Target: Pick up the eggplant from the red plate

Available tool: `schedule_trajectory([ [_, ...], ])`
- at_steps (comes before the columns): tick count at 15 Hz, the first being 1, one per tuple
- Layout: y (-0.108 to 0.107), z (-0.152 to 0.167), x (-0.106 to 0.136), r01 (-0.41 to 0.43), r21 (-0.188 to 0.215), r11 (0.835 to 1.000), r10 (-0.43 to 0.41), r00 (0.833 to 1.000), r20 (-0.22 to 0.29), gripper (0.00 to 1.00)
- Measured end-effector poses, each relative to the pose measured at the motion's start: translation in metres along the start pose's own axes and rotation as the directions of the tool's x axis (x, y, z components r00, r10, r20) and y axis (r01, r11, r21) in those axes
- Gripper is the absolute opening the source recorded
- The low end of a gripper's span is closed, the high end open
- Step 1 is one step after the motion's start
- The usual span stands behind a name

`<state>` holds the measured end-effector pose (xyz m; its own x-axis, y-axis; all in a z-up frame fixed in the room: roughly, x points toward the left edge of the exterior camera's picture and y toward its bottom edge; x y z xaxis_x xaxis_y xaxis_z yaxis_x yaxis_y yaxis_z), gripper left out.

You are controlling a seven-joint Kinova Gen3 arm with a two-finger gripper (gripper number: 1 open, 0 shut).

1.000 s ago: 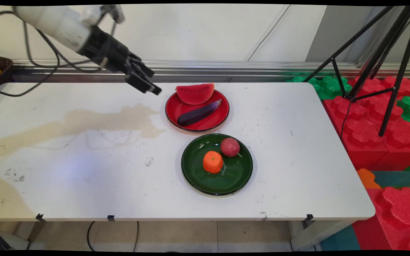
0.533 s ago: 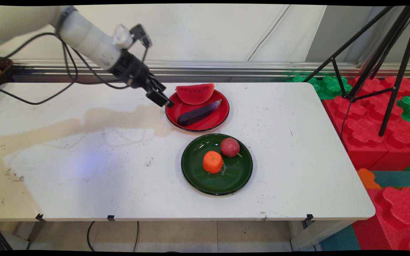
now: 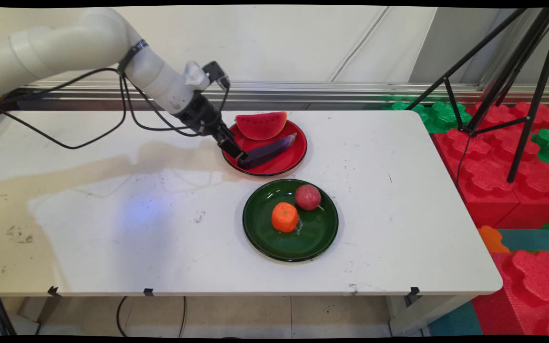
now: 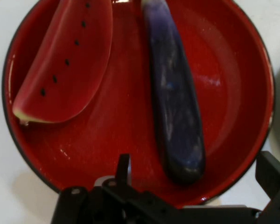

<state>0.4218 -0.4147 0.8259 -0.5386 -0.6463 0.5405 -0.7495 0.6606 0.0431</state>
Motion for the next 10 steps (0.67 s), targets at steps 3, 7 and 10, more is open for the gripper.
schedule_trajectory([
  [3, -0.002, 0.020, 0.001, 0.005, -0.001, 1.000, -0.005, 1.000, 0.015, 1.00],
  [7, -0.002, 0.037, 0.003, 0.007, -0.001, 1.000, -0.007, 1.000, 0.024, 1.00],
  [10, -0.003, 0.049, 0.005, 0.008, 0.000, 1.000, -0.008, 1.000, 0.028, 1.00],
])
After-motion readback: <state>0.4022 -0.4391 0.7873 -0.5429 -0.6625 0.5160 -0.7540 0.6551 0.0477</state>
